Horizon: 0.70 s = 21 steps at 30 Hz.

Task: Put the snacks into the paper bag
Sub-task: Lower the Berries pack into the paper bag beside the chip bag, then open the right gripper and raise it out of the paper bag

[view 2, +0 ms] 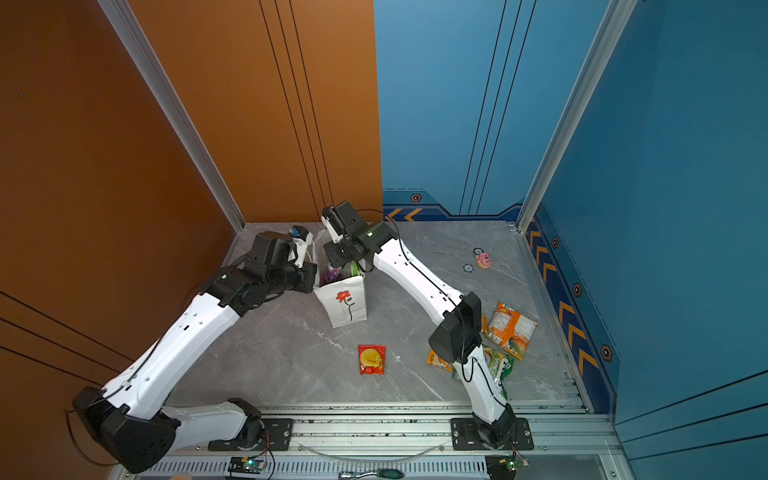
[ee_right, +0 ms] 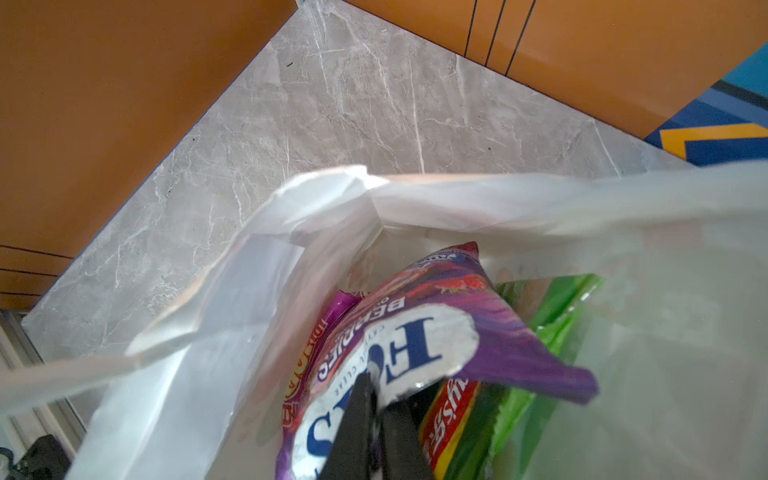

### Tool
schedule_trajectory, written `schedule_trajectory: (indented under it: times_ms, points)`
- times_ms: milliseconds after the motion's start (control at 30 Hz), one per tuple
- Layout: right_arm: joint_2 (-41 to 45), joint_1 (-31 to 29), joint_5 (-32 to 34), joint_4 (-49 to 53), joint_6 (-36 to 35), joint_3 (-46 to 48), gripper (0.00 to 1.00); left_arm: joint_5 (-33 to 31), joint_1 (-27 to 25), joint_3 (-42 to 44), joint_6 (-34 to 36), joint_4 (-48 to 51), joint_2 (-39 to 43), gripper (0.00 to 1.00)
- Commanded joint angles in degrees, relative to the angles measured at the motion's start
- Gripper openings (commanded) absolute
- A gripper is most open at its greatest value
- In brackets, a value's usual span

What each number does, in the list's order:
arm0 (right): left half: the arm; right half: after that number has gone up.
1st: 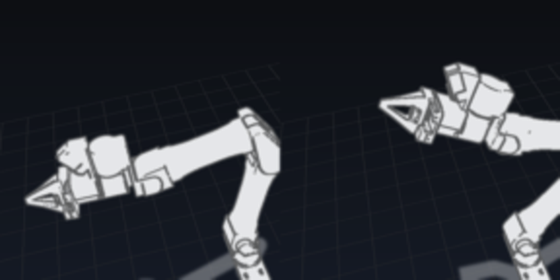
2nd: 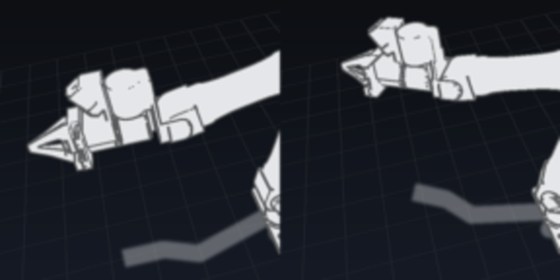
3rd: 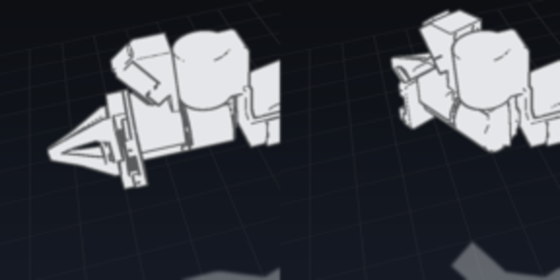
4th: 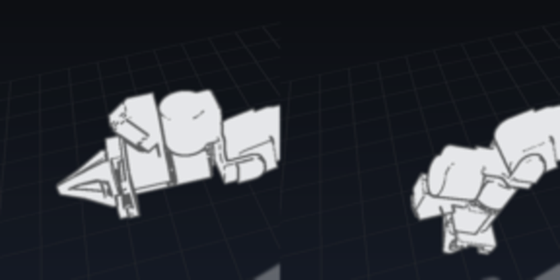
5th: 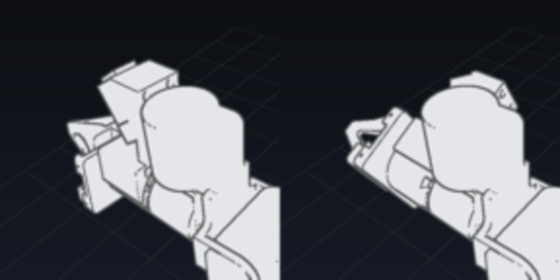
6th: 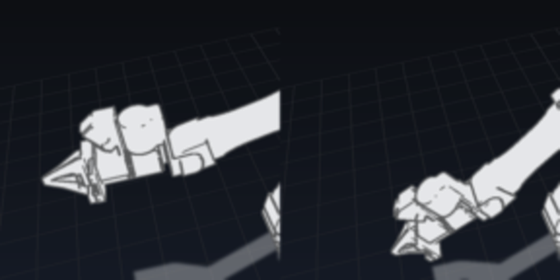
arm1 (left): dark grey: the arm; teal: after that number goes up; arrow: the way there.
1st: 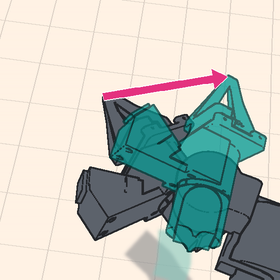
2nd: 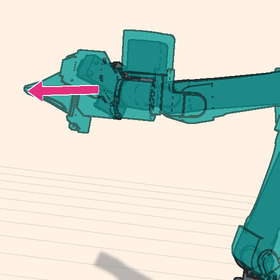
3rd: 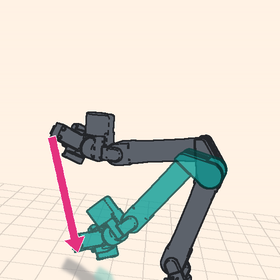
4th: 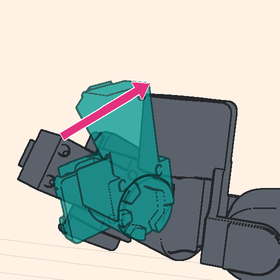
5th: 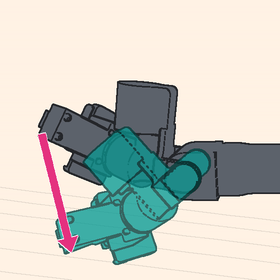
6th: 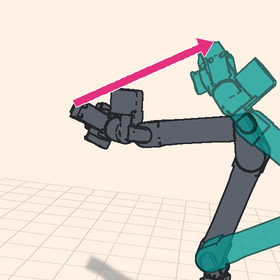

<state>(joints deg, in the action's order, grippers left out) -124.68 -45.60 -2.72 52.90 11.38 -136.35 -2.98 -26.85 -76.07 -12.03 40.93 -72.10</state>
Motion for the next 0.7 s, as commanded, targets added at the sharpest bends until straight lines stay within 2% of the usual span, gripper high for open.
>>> schedule_trajectory:
  times_ms: [0,167,233,533,667]
  points:
    - [1.77,-0.80,1.24,0.13,1.13,-1.34,0.25,-0.71,-0.28,-0.16,-0.36,-3.40,2.07,0.00]
    - [5.49,-2.56,6.45,2.94,4.99,-2.60,0.48,-0.90,-0.28,-0.12,-0.37,-3.40,1.97,0.00]
    - [8.74,-3.20,9.52,3.96,6.18,-2.57,0.53,-0.88,-0.23,-0.13,-0.41,-3.40,1.87,0.00]
    - [17.54,-3.51,14.19,5.37,8.72,2.46,0.56,-0.80,-0.29,-0.13,-0.36,-3.40,1.96,0.00]
    - [23.14,-3.44,17.14,3.12,8.65,8.83,0.57,-0.80,-0.31,-0.13,-0.37,-3.40,1.96,0.00]
